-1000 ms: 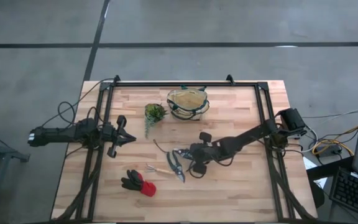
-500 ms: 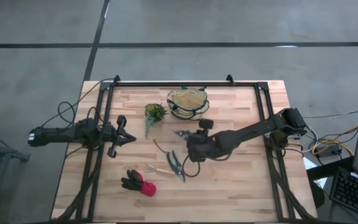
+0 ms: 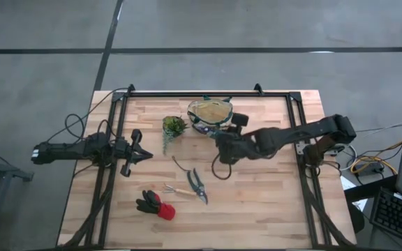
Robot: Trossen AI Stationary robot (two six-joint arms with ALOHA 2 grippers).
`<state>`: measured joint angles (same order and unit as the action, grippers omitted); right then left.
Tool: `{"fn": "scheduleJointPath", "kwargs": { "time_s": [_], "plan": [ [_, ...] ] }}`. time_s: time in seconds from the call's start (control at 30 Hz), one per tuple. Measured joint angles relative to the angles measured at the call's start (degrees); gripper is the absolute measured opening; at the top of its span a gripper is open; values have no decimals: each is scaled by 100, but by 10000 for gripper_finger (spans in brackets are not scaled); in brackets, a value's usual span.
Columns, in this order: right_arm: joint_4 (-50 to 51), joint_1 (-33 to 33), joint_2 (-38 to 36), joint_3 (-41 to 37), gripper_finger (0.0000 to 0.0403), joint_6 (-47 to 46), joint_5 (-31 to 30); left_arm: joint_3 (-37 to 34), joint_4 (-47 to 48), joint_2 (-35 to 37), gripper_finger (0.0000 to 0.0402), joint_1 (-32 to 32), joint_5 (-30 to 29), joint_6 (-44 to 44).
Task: Pick & Place Garden tools in Gardening bag
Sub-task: Put the right green shear scissors into the gardening bag
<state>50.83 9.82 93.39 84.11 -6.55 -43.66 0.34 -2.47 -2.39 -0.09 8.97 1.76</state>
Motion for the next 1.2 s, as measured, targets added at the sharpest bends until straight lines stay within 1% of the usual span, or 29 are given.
{"fn": "scheduleJointPath", "kwargs": {
  "time_s": [0.37, 0.73, 0.97, 1.2],
  "plan": [
    [-1, -307, -141, -13, 56, 648, 2, 0, -1, 0, 28, 1, -1, 0],
    [-4, -690, -141, -13, 56, 869, 7, 0, 0, 0, 28, 1, -1, 0],
    [-59, -1015, -141, -13, 56, 1581, 3, 0, -1, 0, 28, -1, 1, 0],
    [-150, -1312, -141, -15, 56, 1948, 17, 0, -1, 0, 28, 1, -1, 0]
  ]
}}
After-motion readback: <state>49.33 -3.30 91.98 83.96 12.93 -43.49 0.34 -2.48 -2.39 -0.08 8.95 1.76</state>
